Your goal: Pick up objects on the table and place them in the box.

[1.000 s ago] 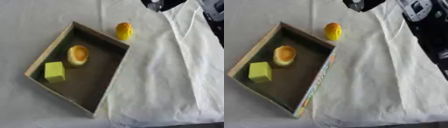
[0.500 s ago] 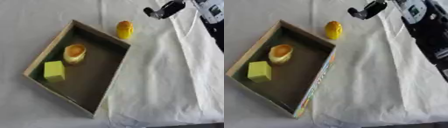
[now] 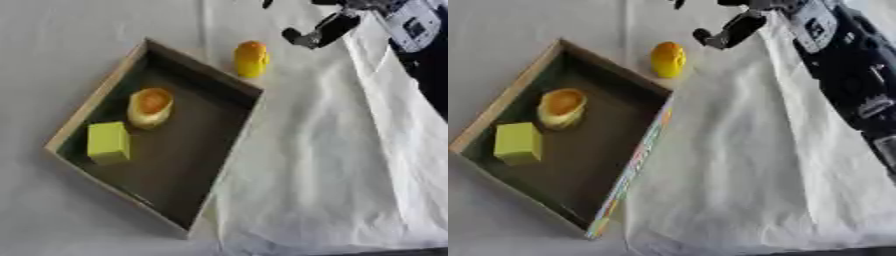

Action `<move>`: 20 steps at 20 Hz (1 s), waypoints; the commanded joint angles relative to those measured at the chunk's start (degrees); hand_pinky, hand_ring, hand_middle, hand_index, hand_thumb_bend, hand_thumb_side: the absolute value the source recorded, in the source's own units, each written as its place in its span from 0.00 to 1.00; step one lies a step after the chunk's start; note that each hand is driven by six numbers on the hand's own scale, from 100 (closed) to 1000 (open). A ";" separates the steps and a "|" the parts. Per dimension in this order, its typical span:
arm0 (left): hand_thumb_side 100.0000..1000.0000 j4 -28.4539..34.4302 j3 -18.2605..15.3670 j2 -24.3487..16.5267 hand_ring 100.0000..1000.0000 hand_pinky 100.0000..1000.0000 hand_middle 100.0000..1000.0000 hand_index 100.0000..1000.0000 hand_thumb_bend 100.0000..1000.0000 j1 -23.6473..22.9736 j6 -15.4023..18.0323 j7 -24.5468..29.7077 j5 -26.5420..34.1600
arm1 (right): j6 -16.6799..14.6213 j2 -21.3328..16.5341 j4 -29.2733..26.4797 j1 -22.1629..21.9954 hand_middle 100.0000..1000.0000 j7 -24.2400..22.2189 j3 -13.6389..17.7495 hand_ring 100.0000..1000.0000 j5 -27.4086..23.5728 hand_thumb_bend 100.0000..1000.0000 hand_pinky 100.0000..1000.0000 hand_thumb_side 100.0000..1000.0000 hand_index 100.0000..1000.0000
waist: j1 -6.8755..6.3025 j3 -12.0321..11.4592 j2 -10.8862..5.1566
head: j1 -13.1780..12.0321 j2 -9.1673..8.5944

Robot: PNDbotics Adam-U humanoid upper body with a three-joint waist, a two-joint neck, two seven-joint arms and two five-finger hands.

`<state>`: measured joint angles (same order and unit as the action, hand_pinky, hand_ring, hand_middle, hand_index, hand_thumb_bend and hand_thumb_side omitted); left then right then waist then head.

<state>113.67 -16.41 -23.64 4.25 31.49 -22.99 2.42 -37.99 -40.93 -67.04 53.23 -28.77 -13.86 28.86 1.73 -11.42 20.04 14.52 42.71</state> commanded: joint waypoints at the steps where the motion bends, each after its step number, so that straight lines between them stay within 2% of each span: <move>1: 0.55 0.92 -0.07 -0.79 0.71 0.85 0.69 0.81 0.00 0.51 0.10 0.32 0.25 | -3.53 -0.48 0.97 1.38 0.80 -3.57 0.23 0.98 1.51 0.00 0.98 0.17 1.00 | -0.10 -0.18 -0.88 | 0.25 -0.76; 6: 0.55 0.92 -0.09 -0.72 0.71 0.85 0.69 0.81 0.00 0.70 0.09 0.35 0.37 | -5.05 0.03 2.25 1.28 0.82 -4.00 -0.09 0.99 4.03 0.00 0.99 0.18 1.00 | -0.03 -0.27 -0.72 | 0.26 -0.92; 20: 0.55 0.92 -0.08 -0.57 0.71 0.85 0.68 0.81 0.00 0.96 0.02 0.51 0.58 | -8.60 0.67 3.42 0.90 0.84 -5.76 -1.23 0.99 6.51 0.00 1.00 0.20 1.00 | 0.15 -0.57 -0.55 | -0.01 -0.77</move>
<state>113.67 -16.37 -23.23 4.71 31.54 -22.62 2.81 -39.23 -39.36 -63.47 53.35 -27.54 -15.30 34.86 1.98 -11.90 20.45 14.67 42.28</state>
